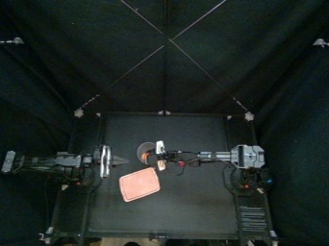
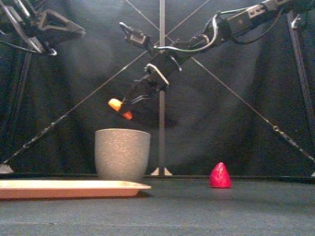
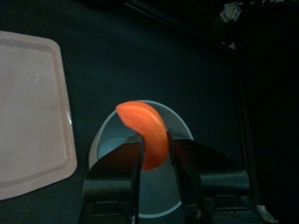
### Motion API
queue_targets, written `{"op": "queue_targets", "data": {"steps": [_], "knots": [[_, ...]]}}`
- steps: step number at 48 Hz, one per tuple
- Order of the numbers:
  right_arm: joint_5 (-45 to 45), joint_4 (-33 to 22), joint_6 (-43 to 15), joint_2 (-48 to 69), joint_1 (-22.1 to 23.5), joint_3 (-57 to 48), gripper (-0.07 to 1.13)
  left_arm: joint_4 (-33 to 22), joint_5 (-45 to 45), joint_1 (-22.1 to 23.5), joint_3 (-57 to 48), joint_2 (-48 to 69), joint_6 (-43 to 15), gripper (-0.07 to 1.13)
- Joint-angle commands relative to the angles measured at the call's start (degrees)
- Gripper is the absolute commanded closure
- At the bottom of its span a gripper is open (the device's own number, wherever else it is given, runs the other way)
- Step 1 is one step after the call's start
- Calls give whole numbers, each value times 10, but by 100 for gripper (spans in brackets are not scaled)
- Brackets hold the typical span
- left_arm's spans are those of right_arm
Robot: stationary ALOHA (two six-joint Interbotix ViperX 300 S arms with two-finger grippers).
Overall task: Pick the tangerine then place it in the grey bowl
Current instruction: Drop tangerine in the grey bowl and return to neutral
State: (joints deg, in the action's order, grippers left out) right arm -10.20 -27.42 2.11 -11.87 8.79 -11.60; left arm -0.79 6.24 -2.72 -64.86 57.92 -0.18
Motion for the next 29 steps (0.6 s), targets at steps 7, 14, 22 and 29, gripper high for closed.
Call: {"op": "queue_targets", "data": {"steps": [7, 14, 22, 29], "knots": [[11, 20, -5, 4, 23, -1, 35, 0, 6, 4, 8, -3, 1, 100], [14, 29, -4, -3, 27, -2, 24, -4, 6, 4, 9, -3, 2, 100], [15, 32, -5, -3, 25, -3, 21, -5, 6, 5, 9, -3, 2, 100], [15, 34, -5, 1, 23, -3, 21, -5, 12, 5, 8, -3, 2, 100]]}}
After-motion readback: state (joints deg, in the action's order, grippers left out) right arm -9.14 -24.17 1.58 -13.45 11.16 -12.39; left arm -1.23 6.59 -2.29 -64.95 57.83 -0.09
